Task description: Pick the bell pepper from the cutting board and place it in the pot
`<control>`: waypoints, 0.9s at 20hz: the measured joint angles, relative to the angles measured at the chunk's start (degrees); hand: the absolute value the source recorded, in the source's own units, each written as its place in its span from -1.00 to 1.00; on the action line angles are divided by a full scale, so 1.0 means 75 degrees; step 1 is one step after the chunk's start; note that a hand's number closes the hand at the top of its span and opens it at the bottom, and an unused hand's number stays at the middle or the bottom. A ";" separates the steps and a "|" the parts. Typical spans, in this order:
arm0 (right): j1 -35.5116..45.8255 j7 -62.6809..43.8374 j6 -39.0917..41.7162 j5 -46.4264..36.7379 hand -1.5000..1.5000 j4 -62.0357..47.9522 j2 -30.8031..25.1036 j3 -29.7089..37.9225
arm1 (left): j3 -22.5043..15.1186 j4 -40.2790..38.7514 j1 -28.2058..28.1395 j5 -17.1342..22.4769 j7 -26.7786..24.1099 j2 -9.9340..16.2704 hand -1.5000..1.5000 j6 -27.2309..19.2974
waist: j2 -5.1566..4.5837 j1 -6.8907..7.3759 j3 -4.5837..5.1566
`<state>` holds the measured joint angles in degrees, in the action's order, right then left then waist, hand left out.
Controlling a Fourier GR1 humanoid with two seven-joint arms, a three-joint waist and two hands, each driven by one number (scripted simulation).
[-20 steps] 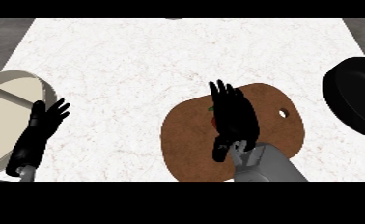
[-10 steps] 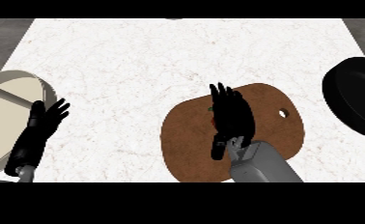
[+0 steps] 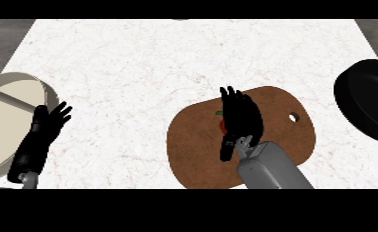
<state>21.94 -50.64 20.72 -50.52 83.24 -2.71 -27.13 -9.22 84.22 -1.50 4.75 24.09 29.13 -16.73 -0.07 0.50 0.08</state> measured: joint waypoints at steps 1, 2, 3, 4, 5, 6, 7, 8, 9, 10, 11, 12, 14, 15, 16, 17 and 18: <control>0.0004 -0.0003 0.0097 0.0020 -1.00 0.0073 -0.0039 0.0053 | 0.0043 -0.0029 0.0004 0.0022 -0.0020 0.0005 0.00 0.0073 | 0.0002 -0.0009 -0.0003; -0.0051 0.0058 0.0036 -0.0010 1.00 0.0017 -0.0034 0.0058 | 0.0079 -0.0067 0.0013 0.0047 -0.0059 -0.0006 0.00 0.0152 | 0.0007 -0.0010 -0.0007; -0.0051 0.0193 -0.0062 -0.0013 1.00 -0.0120 -0.0044 0.0110 | 0.0099 -0.0077 0.0039 0.0083 -0.0007 0.0018 0.00 0.0247 | 0.0011 -0.0005 -0.0005; -0.0001 0.0284 -0.0057 0.0025 1.00 -0.0222 -0.0026 0.0168 | 0.0110 -0.0109 0.0052 0.0086 -0.0020 0.0006 0.00 0.0299 | 0.0017 -0.0001 -0.0016; -0.0013 0.0350 -0.0079 0.0012 1.00 -0.0239 -0.0020 0.0173 | 0.0103 -0.0090 0.0035 -0.0019 -0.0017 -0.0041 0.00 0.0210 | 0.0022 -0.0001 -0.0013; 0.0027 0.0446 -0.0193 -0.0075 1.00 -0.0330 -0.0024 0.0158 | 0.0109 -0.0059 0.0042 -0.0050 0.0054 -0.0039 0.00 0.0204 | 0.0024 0.0003 0.0004; 0.0065 0.0470 -0.0221 -0.0173 1.00 -0.0339 -0.0007 0.0093 | 0.0112 -0.0065 0.0055 -0.0093 0.0093 -0.0051 0.00 0.0201 | 0.0028 0.0000 0.0008; 0.0067 0.0585 -0.0320 -0.0262 1.00 -0.0368 -0.0047 0.0055 | 0.0143 -0.0074 0.0057 -0.0083 0.0081 -0.0075 0.00 0.0221 | 0.0034 0.0001 0.0010; 0.0130 0.0688 -0.0325 -0.0304 1.00 -0.0380 -0.0095 0.0056 | 0.0157 -0.0081 0.0031 -0.0122 -0.0012 -0.0103 0.00 0.0217 | 0.0034 0.0002 0.0007; 0.0189 0.0818 -0.0370 -0.0388 1.00 -0.0449 -0.0164 0.0029 | 0.0197 -0.0107 0.0024 -0.0092 -0.0099 -0.0111 0.00 0.0277 | 0.0034 0.0004 0.0006; 0.0228 0.0930 -0.0486 -0.0491 1.00 -0.0538 -0.0186 -0.0011 | 0.0211 -0.0098 0.0031 -0.0091 -0.0074 -0.0119 0.00 0.0298 | 0.0034 0.0009 0.0011; 0.0243 0.1006 -0.0493 -0.0565 1.00 -0.0481 -0.0253 -0.0057 | 0.0214 -0.0090 0.0055 -0.0110 0.0052 -0.0128 0.00 0.0289 | 0.0037 0.0003 0.0007; 0.0187 0.1168 -0.0598 -0.0729 1.00 -0.0371 -0.0398 -0.0136 | 0.0216 -0.0099 0.0066 -0.0194 0.0116 -0.0156 0.00 0.0267 | 0.0044 -0.0008 0.0000; 0.0182 0.1192 -0.0668 -0.0821 1.00 -0.0313 -0.0397 -0.0181 | 0.0216 -0.0063 0.0046 -0.0235 0.0129 -0.0177 0.00 0.0246 | 0.0041 -0.0008 0.0005; 0.0182 0.1143 -0.0714 -0.0943 1.00 -0.0285 -0.0340 -0.0267 | 0.0244 -0.0120 0.0059 -0.0243 0.0064 -0.0197 0.00 0.0270 | 0.0047 -0.0012 -0.0003; 0.0217 0.1175 -0.0729 -0.1004 1.00 -0.0273 -0.0348 -0.0270 | 0.0250 -0.0135 0.0048 -0.0296 0.0007 -0.0238 0.00 0.0244 | 0.0049 -0.0009 -0.0013; 0.0009 0.1333 -0.0747 -0.0958 1.00 -0.0017 -0.0640 -0.0181 | 0.0284 -0.0107 -0.0002 -0.0279 0.0004 -0.0232 0.00 0.0252 | 0.0055 -0.0046 -0.0011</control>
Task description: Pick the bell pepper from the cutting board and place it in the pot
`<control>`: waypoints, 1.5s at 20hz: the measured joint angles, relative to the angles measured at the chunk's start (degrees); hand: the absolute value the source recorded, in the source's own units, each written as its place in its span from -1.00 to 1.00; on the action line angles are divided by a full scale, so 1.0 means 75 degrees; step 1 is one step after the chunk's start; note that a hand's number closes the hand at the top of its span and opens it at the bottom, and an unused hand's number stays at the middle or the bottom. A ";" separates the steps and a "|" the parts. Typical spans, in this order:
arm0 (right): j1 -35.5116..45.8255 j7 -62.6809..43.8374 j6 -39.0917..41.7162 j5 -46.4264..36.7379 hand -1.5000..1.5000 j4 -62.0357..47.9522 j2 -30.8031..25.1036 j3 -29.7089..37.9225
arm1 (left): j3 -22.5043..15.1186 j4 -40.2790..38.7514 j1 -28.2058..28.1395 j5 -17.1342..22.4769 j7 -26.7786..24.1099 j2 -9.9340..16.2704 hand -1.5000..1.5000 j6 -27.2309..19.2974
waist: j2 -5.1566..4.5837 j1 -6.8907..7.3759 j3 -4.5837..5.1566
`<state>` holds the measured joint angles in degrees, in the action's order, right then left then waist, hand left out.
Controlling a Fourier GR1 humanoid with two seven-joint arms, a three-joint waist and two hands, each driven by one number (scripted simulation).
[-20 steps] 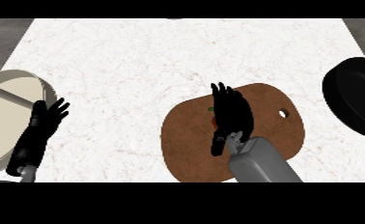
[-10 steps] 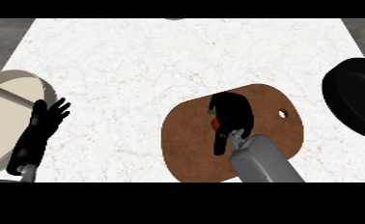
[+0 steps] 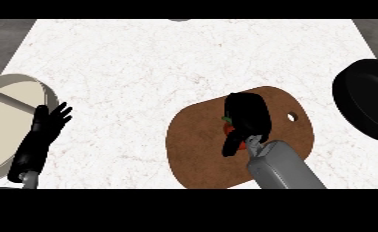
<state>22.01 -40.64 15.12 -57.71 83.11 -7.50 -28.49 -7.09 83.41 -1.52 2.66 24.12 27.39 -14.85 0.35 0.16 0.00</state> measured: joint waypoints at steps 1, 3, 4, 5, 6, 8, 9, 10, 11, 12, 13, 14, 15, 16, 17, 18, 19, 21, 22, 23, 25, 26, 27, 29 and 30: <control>-0.0214 0.0264 -0.0043 0.0118 1.00 0.0200 -0.0430 0.0223 | 0.0045 0.0052 -0.0100 0.0021 0.0014 0.0031 0.00 -0.0014 | 0.0013 -0.0085 0.0000; -0.0663 0.0772 -0.0096 0.0414 1.00 0.0434 -0.1287 0.0775 | 0.0171 0.0174 -0.0408 0.0072 0.0072 0.0094 0.00 -0.0102 | 0.0061 -0.0369 -0.0028; -0.0845 0.1002 -0.0121 0.0562 1.00 0.0446 -0.1682 0.1085 | 0.0235 0.0233 -0.0562 0.0089 0.0120 0.0131 0.00 -0.0151 | 0.0075 -0.0524 -0.0045; -0.1012 0.1206 -0.0139 0.0709 1.00 0.0419 -0.2046 0.1399 | 0.0282 0.0304 -0.0727 0.0102 0.0169 0.0163 0.00 -0.0196 | 0.0094 -0.0674 -0.0065; -0.1167 0.1433 -0.0160 0.0860 1.00 0.0394 -0.2415 0.1721 | 0.0333 0.0362 -0.0873 0.0114 0.0206 0.0190 0.00 -0.0240 | 0.0113 -0.0810 -0.0078; -0.1432 0.1955 -0.0213 0.1165 1.00 0.0298 -0.3164 0.2386 | 0.0430 0.0471 -0.1099 0.0155 0.0260 0.0225 0.00 -0.0313 | 0.0135 -0.1010 -0.0082; -0.1558 0.2261 -0.0269 0.1297 1.00 0.0223 -0.3538 0.2708 | 0.0463 0.0531 -0.1182 0.0176 0.0289 0.0231 0.00 -0.0343 | 0.0137 -0.1075 -0.0080; -0.1665 0.2575 -0.0317 0.1451 1.00 0.0146 -0.3904 0.3046 | 0.0493 0.0576 -0.1263 0.0181 0.0285 0.0235 0.00 -0.0375 | 0.0142 -0.1135 -0.0077; -0.1753 0.2894 -0.0385 0.1602 1.00 0.0050 -0.4262 0.3399 | 0.0513 0.0618 -0.1325 0.0197 0.0262 0.0228 0.00 -0.0390 | 0.0144 -0.1168 -0.0070; -0.1823 0.3227 -0.0467 0.1769 1.00 -0.0042 -0.4592 0.3759 | 0.0523 0.0667 -0.1415 0.0205 0.0293 0.0218 0.00 -0.0422 | 0.0149 -0.1202 -0.0070; -0.1869 0.3553 -0.0561 0.1964 1.00 -0.0152 -0.4878 0.4138 | 0.0541 0.0753 -0.1474 0.0203 0.0318 0.0228 0.00 -0.0455 | 0.0154 -0.1219 -0.0075; -0.1915 0.3901 -0.0646 0.2197 1.00 -0.0279 -0.5129 0.4523 | 0.0551 0.0791 -0.1494 0.0217 0.0323 0.0209 0.00 -0.0479 | 0.0150 -0.1228 -0.0068; -0.1914 0.4247 -0.0737 0.2453 1.00 -0.0391 -0.5344 0.4916 | 0.0544 0.0819 -0.1518 0.0211 0.0299 0.0192 0.00 -0.0497 | 0.0151 -0.1234 -0.0064; -0.1939 0.4608 -0.0816 0.2700 1.00 -0.0504 -0.5553 0.5294 | 0.0566 0.0836 -0.1543 0.0235 0.0267 0.0179 0.00 -0.0505 | 0.0158 -0.1243 -0.0056; -0.1937 0.4972 -0.0899 0.2938 1.00 -0.0592 -0.5751 0.5661 | 0.0588 0.0849 -0.1546 0.0271 0.0313 0.0185 0.00 -0.0504 | 0.0159 -0.1259 -0.0050; -0.1942 0.5366 -0.0993 0.3172 1.00 -0.0699 -0.5918 0.6013 | 0.0583 0.0872 -0.1538 0.0281 0.0338 0.0184 0.00 -0.0503 | 0.0152 -0.1247 -0.0045; -0.1927 0.5753 -0.1064 0.3439 1.00 -0.0795 -0.6050 0.6364 | 0.0585 0.0874 -0.1536 0.0286 0.0337 0.0186 0.00 -0.0501 | 0.0153 -0.1246 -0.0042; -0.1836 0.6476 -0.1054 0.4072 1.00 -0.1012 -0.6256 0.7056 | 0.0584 0.0887 -0.1492 0.0322 0.0320 0.0176 0.00 -0.0476 | 0.0147 -0.1183 -0.0029; -0.1799 0.6827 -0.1031 0.4382 1.00 -0.1140 -0.6357 0.7412 | 0.0574 0.0893 -0.1482 0.0314 0.0287 0.0176 0.00 -0.0471 | 0.0145 -0.1154 -0.0024; -0.1780 0.7184 -0.0960 0.4673 1.00 -0.1266 -0.6497 0.7758 | 0.0573 0.0875 -0.1456 0.0327 0.0255 0.0170 0.00 -0.0451 | 0.0138 -0.1132 -0.0019; -0.1784 0.7895 -0.0749 0.5208 1.00 -0.1597 -0.6786 0.8424 | 0.0519 0.0866 -0.1379 0.0283 0.0211 0.0140 0.00 -0.0451 | 0.0111 -0.1045 -0.0014; -0.1806 0.8221 -0.0606 0.5431 1.00 -0.1795 -0.6976 0.8749 | 0.0489 0.0864 -0.1319 0.0266 0.0214 0.0139 0.00 -0.0433 | 0.0092 -0.0981 -0.0008; -0.1845 0.8497 -0.0430 0.5647 1.00 -0.1962 -0.7174 0.9071 | 0.0489 0.0854 -0.1264 0.0290 0.0212 0.0164 0.00 -0.0371 | 0.0078 -0.0924 0.0001; -0.1944 0.9072 -0.0088 0.5942 1.00 -0.2433 -0.7561 0.9590 | 0.0440 0.0791 -0.1072 0.0299 0.0274 0.0165 0.00 -0.0286 | 0.0036 -0.0786 0.0010; -0.1965 0.9256 0.0126 0.6078 1.00 -0.2647 -0.7789 0.9811 | 0.0406 0.0778 -0.0992 0.0278 0.0270 0.0171 0.00 -0.0248 | 0.0017 -0.0703 0.0017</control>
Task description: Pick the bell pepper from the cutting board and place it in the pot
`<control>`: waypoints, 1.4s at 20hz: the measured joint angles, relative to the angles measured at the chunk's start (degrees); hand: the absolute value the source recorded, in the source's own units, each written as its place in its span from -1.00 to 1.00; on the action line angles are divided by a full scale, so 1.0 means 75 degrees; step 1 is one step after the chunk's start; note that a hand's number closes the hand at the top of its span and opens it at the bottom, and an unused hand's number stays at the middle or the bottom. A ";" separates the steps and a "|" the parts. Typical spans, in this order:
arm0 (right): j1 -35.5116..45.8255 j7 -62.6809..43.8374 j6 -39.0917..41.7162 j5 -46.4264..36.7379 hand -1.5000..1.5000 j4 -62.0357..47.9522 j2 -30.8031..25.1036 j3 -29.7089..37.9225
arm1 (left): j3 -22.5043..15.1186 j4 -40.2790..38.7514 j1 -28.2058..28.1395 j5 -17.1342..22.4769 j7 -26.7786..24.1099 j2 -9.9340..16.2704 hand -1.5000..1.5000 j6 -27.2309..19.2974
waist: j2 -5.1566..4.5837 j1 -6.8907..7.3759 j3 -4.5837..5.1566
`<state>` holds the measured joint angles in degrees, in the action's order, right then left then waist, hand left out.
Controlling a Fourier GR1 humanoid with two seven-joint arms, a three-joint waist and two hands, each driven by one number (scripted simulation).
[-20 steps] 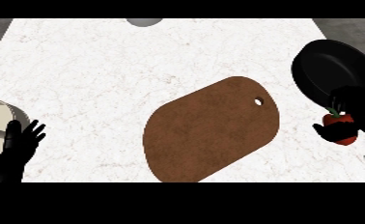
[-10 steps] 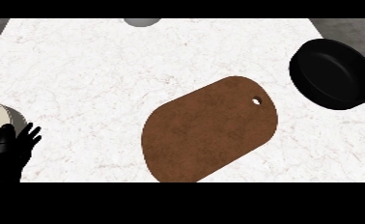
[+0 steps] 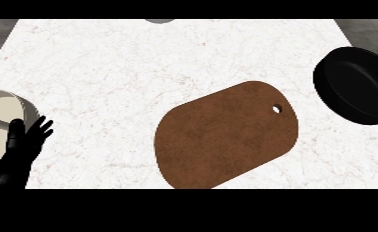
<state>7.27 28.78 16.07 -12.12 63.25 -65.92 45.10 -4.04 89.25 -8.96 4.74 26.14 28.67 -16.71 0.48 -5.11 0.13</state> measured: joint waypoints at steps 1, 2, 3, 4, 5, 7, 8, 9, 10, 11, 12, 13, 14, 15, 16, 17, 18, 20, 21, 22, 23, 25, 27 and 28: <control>-0.0041 0.0188 0.0202 0.0082 1.00 -0.0231 -0.0186 0.0145 | -0.0037 -0.0067 0.0118 -0.0014 -0.0022 -0.0024 0.00 0.0047 | -0.0015 0.0090 0.0002; -0.0073 0.0325 0.0421 0.0173 1.00 -0.0433 -0.0394 0.0302 | -0.0070 -0.0082 0.0203 -0.0026 0.0018 -0.0020 0.00 0.0093 | -0.0031 0.0164 0.0006; -0.0102 0.0424 0.0588 0.0208 1.00 -0.0609 -0.0580 0.0397 | -0.0113 -0.0150 0.0295 -0.0070 -0.0044 -0.0039 0.00 0.0136 | -0.0040 0.0240 0.0007; -0.0105 0.0468 0.0769 0.0246 1.00 -0.0753 -0.0746 0.0437 | -0.0125 -0.0228 0.0390 -0.0073 -0.0099 -0.0049 0.00 0.0200 | -0.0049 0.0311 0.0007; -0.0072 0.0462 0.0981 0.0298 1.00 -0.0915 -0.0955 0.0468 | -0.0168 -0.0237 0.0467 -0.0110 -0.0061 -0.0069 0.00 0.0214 | -0.0061 0.0381 0.0008; 0.0023 0.0370 0.1291 0.0360 1.00 -0.1090 -0.1243 0.0411 | -0.0202 -0.0357 0.0636 -0.0149 -0.0088 -0.0119 0.00 0.0269 | -0.0074 0.0499 0.0008; 0.0118 0.0315 0.1366 0.0381 1.00 -0.1188 -0.1319 0.0324 | -0.0224 -0.0409 0.0726 -0.0169 -0.0082 -0.0136 0.00 0.0304 | -0.0083 0.0565 0.0008; 0.0134 0.0233 0.1453 0.0388 1.00 -0.1166 -0.1348 0.0264 | -0.0230 -0.0434 0.0760 -0.0182 -0.0096 -0.0154 0.00 0.0333 | -0.0081 0.0595 0.0008; 0.0244 0.0125 0.1541 0.0403 1.00 -0.1250 -0.1479 0.0176 | -0.0250 -0.0490 0.0831 -0.0218 -0.0110 -0.0179 0.00 0.0347 | -0.0087 0.0646 0.0002; 0.0338 -0.0007 0.1587 0.0417 1.00 -0.1252 -0.1496 0.0055 | -0.0266 -0.0490 0.0868 -0.0233 -0.0109 -0.0182 0.00 0.0386 | -0.0094 0.0689 0.0009; 0.0456 -0.0131 0.1621 0.0429 1.00 -0.1256 -0.1498 -0.0102 | -0.0289 -0.0565 0.0952 -0.0279 -0.0109 -0.0208 0.00 0.0390 | -0.0098 0.0733 0.0004; 0.0578 -0.0295 0.1683 0.0446 1.00 -0.1237 -0.1528 -0.0259 | -0.0315 -0.0590 0.0997 -0.0328 -0.0106 -0.0243 0.00 0.0376 | -0.0100 0.0772 0.0001; 0.0665 -0.0431 0.1740 0.0467 1.00 -0.1180 -0.1523 -0.0386 | -0.0309 -0.0633 0.1045 -0.0313 -0.0068 -0.0230 0.00 0.0446 | -0.0095 0.0786 -0.0002; 0.0817 -0.0591 0.1699 0.0466 1.00 -0.1123 -0.1448 -0.0595 | -0.0346 -0.0648 0.1091 -0.0367 -0.0076 -0.0259 0.00 0.0443 | -0.0100 0.0839 -0.0004; 0.0923 -0.0699 0.1684 0.0439 1.00 -0.1082 -0.1390 -0.0795 | -0.0334 -0.0681 0.1150 -0.0326 -0.0046 -0.0244 0.00 0.0526 | -0.0110 0.0870 -0.0002; 0.1043 -0.0814 0.1675 0.0430 1.00 -0.1017 -0.1306 -0.0994 | -0.0364 -0.0714 0.1189 -0.0395 -0.0039 -0.0272 0.00 0.0498 | -0.0109 0.0892 -0.0007; 0.1178 -0.0987 0.1621 0.0400 1.00 -0.0907 -0.1200 -0.1215 | -0.0385 -0.0706 0.1224 -0.0429 0.0001 -0.0288 0.00 0.0492 | -0.0118 0.0925 -0.0002; 0.1397 -0.1249 0.1673 0.0354 1.00 -0.0750 -0.1081 -0.1611 | -0.0383 -0.0730 0.1221 -0.0481 -0.0061 -0.0334 0.00 0.0479 | -0.0108 0.0937 -0.0009; 0.1479 -0.1337 0.1683 0.0308 1.00 -0.0707 -0.0991 -0.1811 | -0.0388 -0.0738 0.1233 -0.0540 -0.0031 -0.0355 0.00 0.0435 | -0.0105 0.0942 -0.0013; 0.1591 -0.1439 0.1685 0.0269 1.00 -0.0682 -0.0886 -0.2014 | -0.0374 -0.0752 0.1241 -0.0537 -0.0053 -0.0357 0.00 0.0467 | -0.0105 0.0951 -0.0016; 0.1690 -0.1541 0.1654 0.0207 1.00 -0.0612 -0.0763 -0.2223 | -0.0361 -0.0791 0.1267 -0.0535 -0.0058 -0.0378 0.00 0.0482 | -0.0102 0.0954 -0.0020; 0.1851 -0.1751 0.1645 0.0154 1.00 -0.0705 -0.0443 -0.2550 | -0.0360 -0.0790 0.1294 -0.0545 -0.0030 -0.0386 0.00 0.0512 | -0.0112 0.0974 -0.0018; 0.1996 -0.2111 0.1728 0.0146 -1.00 -0.0739 -0.0159 -0.2824 | -0.0315 -0.0761 0.1268 -0.0496 -0.0043 -0.0360 0.00 0.0586 | -0.0115 0.0962 -0.0006; 0.2054 -0.2231 0.1743 0.0131 -1.00 -0.0756 0.0008 -0.2959 | -0.0305 -0.0753 0.1242 -0.0521 -0.0079 -0.0386 0.00 0.0555 | -0.0111 0.0951 -0.0006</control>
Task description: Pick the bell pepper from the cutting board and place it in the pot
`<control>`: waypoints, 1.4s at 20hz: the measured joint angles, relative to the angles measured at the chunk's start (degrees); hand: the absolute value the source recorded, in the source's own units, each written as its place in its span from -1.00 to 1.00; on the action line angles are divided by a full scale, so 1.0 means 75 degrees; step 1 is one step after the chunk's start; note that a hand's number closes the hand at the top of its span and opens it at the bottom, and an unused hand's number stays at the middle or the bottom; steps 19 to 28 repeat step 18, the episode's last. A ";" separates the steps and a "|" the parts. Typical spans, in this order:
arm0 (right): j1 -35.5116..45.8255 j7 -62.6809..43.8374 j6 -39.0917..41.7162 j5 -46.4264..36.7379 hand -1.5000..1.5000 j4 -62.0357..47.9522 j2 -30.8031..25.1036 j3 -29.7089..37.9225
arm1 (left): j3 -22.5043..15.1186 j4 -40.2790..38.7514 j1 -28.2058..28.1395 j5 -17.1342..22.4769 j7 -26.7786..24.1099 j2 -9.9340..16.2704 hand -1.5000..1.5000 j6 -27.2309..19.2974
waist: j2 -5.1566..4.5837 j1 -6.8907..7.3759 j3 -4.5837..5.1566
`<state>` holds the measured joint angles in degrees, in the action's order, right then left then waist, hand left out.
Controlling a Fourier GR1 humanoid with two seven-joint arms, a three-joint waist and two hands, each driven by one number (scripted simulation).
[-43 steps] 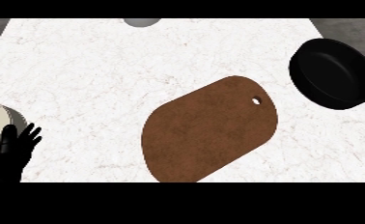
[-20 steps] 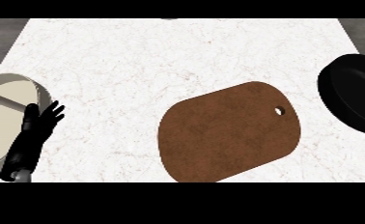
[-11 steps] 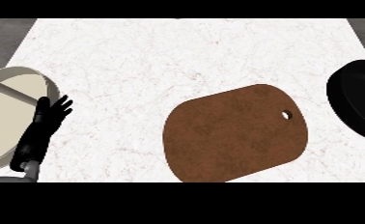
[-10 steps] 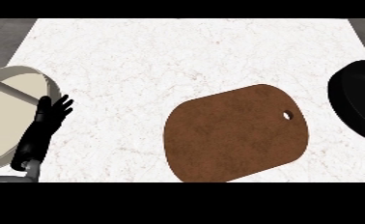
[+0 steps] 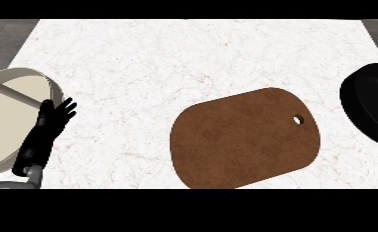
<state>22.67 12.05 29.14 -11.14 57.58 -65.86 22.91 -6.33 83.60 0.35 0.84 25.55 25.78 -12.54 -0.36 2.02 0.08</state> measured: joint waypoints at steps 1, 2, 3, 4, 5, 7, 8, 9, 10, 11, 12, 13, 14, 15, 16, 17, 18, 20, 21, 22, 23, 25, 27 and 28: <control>0.0146 -0.0157 0.0050 0.0008 -1.00 -0.0072 0.0123 -0.0116 | 0.0001 0.0012 -0.0013 -0.0026 -0.0025 -0.0007 0.00 -0.0003 | -0.0003 0.0005 -0.0001; 0.0199 -0.0181 0.0111 0.0028 -1.00 -0.0124 0.0235 -0.0183 | 0.0033 -0.0004 -0.0073 -0.0041 -0.0185 -0.0026 0.00 -0.0004 | 0.0007 -0.0020 -0.0005; 0.0305 -0.0283 0.0106 0.0082 -1.00 -0.0128 0.0408 -0.0227 | 0.0074 -0.0054 -0.0087 -0.0032 -0.0265 -0.0056 0.00 -0.0004 | 0.0020 -0.0042 -0.0014; 0.0410 -0.0252 0.0120 0.0120 -1.00 -0.0292 0.0507 -0.0234 | 0.0076 -0.0010 -0.0113 -0.0053 -0.0256 -0.0085 0.00 -0.0034 | 0.0016 -0.0040 -0.0011; 0.0495 -0.0313 0.0105 0.0206 -1.00 -0.0371 0.0684 -0.0223 | 0.0108 0.0000 -0.0130 -0.0021 -0.0254 -0.0072 0.00 0.0012 | 0.0017 -0.0057 -0.0008; 0.0721 -0.0448 0.0132 0.0453 -1.00 -0.0548 0.0971 -0.0131 | 0.0125 -0.0016 -0.0128 -0.0047 -0.0197 -0.0075 0.00 0.0011 | 0.0026 -0.0086 -0.0014; 0.0770 -0.0477 0.0065 0.0581 -1.00 -0.0649 0.1133 -0.0031 | 0.0154 0.0017 -0.0143 0.0012 -0.0146 -0.0046 0.00 0.0074 | 0.0025 -0.0103 -0.0006; 0.0902 -0.0515 -0.0024 0.0727 -1.00 -0.0800 0.1256 0.0109 | 0.0157 0.0042 -0.0157 0.0006 -0.0158 -0.0060 0.00 0.0065 | 0.0018 -0.0097 -0.0005; 0.1045 -0.0582 -0.0039 0.0911 -1.00 -0.0957 0.1281 0.0295 | 0.0178 0.0058 -0.0159 0.0039 -0.0114 -0.0052 0.00 0.0090 | 0.0014 -0.0106 -0.0001; 0.1170 -0.0620 -0.0133 0.1054 -1.00 -0.1130 0.1353 0.0460 | 0.0191 0.0065 -0.0161 0.0068 -0.0117 -0.0038 0.00 0.0135 | 0.0011 -0.0107 0.0002; 0.1279 -0.0647 -0.0180 0.1197 -1.00 -0.1257 0.1362 0.0624 | 0.0184 0.0063 -0.0170 0.0011 -0.0095 -0.0055 0.00 0.0079 | 0.0015 -0.0124 -0.0004; 0.1422 -0.0759 -0.0213 0.1359 -1.00 -0.1396 0.1361 0.0790 | 0.0195 0.0080 -0.0168 0.0019 -0.0020 -0.0046 0.00 0.0087 | 0.0017 -0.0134 -0.0003; 0.1530 -0.0841 -0.0287 0.1486 -1.00 -0.1571 0.1325 0.0967 | 0.0190 0.0116 -0.0185 -0.0007 0.0008 -0.0060 0.00 0.0054 | 0.0016 -0.0136 -0.0001; 0.1597 -0.0846 -0.0404 0.1572 -1.00 -0.1706 0.1304 0.1122 | 0.0186 0.0112 -0.0203 -0.0056 -0.0009 -0.0078 0.00 0.0017 | 0.0022 -0.0146 -0.0010; 0.1595 -0.0803 -0.0480 0.1652 -1.00 -0.1841 0.1279 0.1271 | 0.0210 0.0118 -0.0212 -0.0035 0.0012 -0.0044 0.00 0.0058 | 0.0020 -0.0165 -0.0007; 0.1592 -0.0767 -0.0544 0.1724 -1.00 -0.2027 0.1205 0.1432 | 0.0213 0.0161 -0.0222 -0.0024 0.0061 -0.0022 0.00 0.0091 | 0.0009 -0.0170 0.0000; 0.1612 -0.0689 -0.0598 0.1771 -1.00 -0.2237 0.1127 0.1565 | 0.0229 0.0145 -0.0204 -0.0004 0.0078 -0.0022 0.00 0.0114 | 0.0002 -0.0169 -0.0005; 0.1612 -0.0689 -0.0598 0.1771 -1.00 -0.2237 0.1127 0.1565 | 0.0229 0.0145 -0.0204 -0.0004 0.0078 -0.0022 0.00 0.0114 | 0.0002 -0.0169 -0.0005; 0.1612 -0.0689 -0.0598 0.1771 -1.00 -0.2237 0.1127 0.1565 | 0.0229 0.0145 -0.0204 -0.0004 0.0078 -0.0022 0.00 0.0114 | 0.0002 -0.0169 -0.0005; 0.1612 -0.0689 -0.0598 0.1771 -1.00 -0.2237 0.1127 0.1565 | 0.0229 0.0145 -0.0204 -0.0004 0.0078 -0.0022 0.00 0.0114 | 0.0002 -0.0169 -0.0005; 0.1612 -0.0689 -0.0598 0.1771 -1.00 -0.2237 0.1127 0.1565 | 0.0229 0.0145 -0.0204 -0.0004 0.0078 -0.0022 0.00 0.0114 | 0.0002 -0.0169 -0.0005; 0.1612 -0.0689 -0.0598 0.1771 -1.00 -0.2237 0.1127 0.1565 | 0.0229 0.0145 -0.0204 -0.0004 0.0078 -0.0022 0.00 0.0114 | 0.0002 -0.0169 -0.0005; 0.1612 -0.0689 -0.0598 0.1771 -1.00 -0.2237 0.1127 0.1565 | 0.0229 0.0145 -0.0204 -0.0004 0.0078 -0.0022 0.00 0.0114 | 0.0002 -0.0169 -0.0005; 0.1612 -0.0689 -0.0598 0.1771 -1.00 -0.2237 0.1127 0.1565 | 0.0229 0.0145 -0.0204 -0.0004 0.0078 -0.0022 0.00 0.0114 | 0.0002 -0.0169 -0.0005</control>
